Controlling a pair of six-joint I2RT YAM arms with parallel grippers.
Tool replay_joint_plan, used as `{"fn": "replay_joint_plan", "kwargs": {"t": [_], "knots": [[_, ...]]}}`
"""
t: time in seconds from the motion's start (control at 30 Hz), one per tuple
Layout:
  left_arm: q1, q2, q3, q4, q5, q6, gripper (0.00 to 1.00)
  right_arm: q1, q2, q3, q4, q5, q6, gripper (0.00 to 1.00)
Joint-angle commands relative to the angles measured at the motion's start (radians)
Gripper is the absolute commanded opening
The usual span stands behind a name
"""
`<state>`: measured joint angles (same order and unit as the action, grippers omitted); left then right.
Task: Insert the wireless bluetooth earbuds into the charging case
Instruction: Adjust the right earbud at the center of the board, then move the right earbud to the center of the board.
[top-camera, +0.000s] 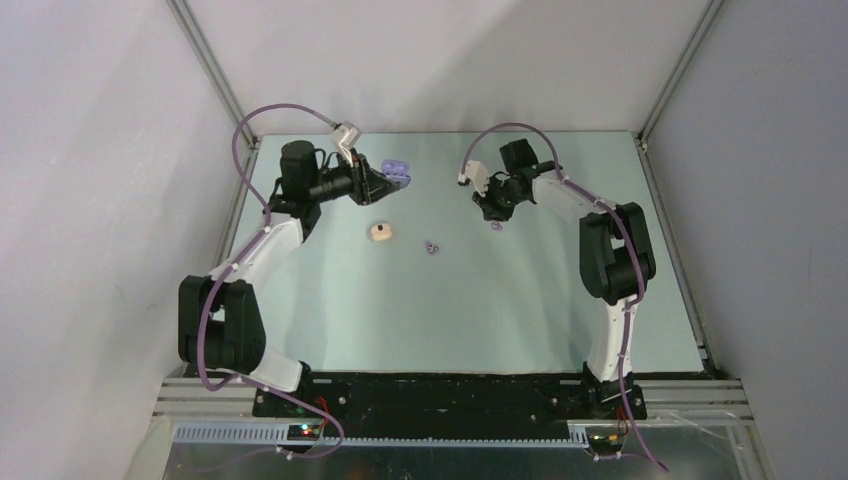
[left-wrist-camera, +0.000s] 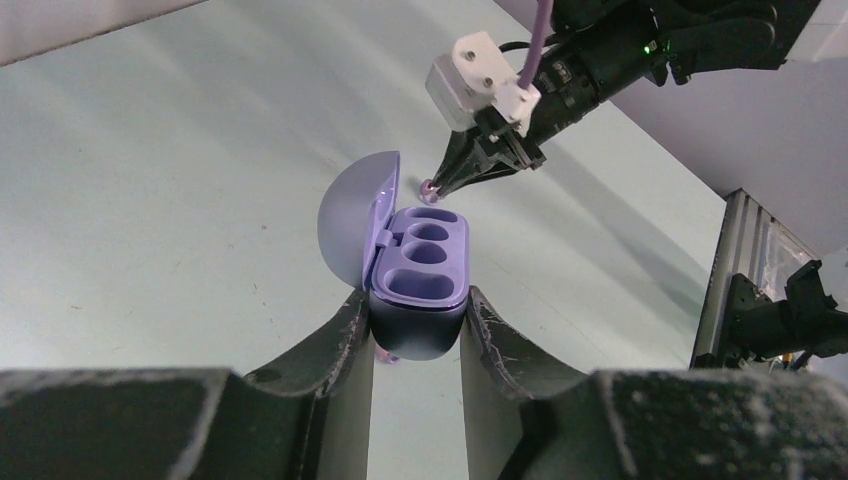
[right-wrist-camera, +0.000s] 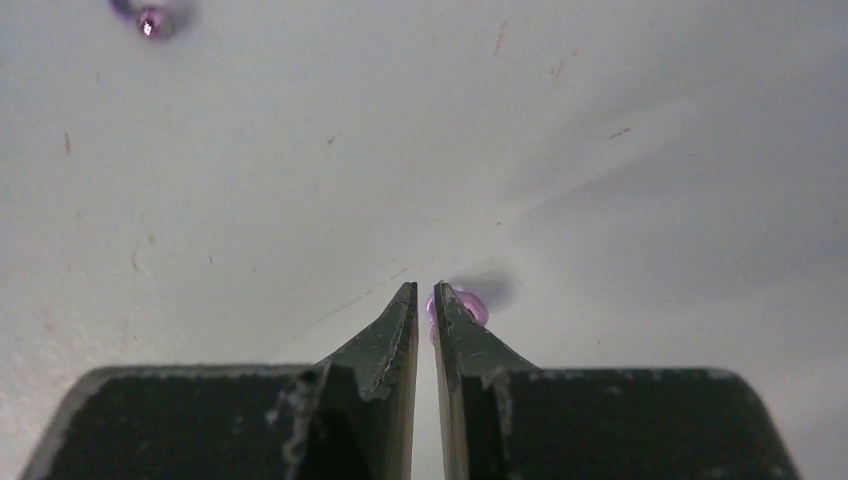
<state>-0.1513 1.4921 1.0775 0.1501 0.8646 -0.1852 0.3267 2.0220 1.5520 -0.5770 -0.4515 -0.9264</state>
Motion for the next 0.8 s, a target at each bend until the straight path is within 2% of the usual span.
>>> {"fn": "replay_joint_plan", "kwargs": {"t": [0.0, 0.2, 0.57, 0.77], "knots": [[-0.004, -0.041, 0.025, 0.021, -0.021, -0.02, 0.0, 0.0, 0.026, 0.072, 0.023, 0.087, 0.34, 0.17], [-0.004, -0.048, 0.014, 0.028, -0.029, -0.035, 0.0, -0.002, 0.068, 0.122, -0.051, 0.127, 0.49, 0.17], [-0.001, -0.045, 0.016, 0.026, -0.028, -0.049, 0.0, -0.01, 0.109, 0.128, -0.074, 0.148, 0.543, 0.14], [-0.001, -0.043, 0.015, 0.029, -0.034, -0.054, 0.0, -0.02, 0.122, 0.128, -0.05, 0.167, 0.567, 0.24]]}}
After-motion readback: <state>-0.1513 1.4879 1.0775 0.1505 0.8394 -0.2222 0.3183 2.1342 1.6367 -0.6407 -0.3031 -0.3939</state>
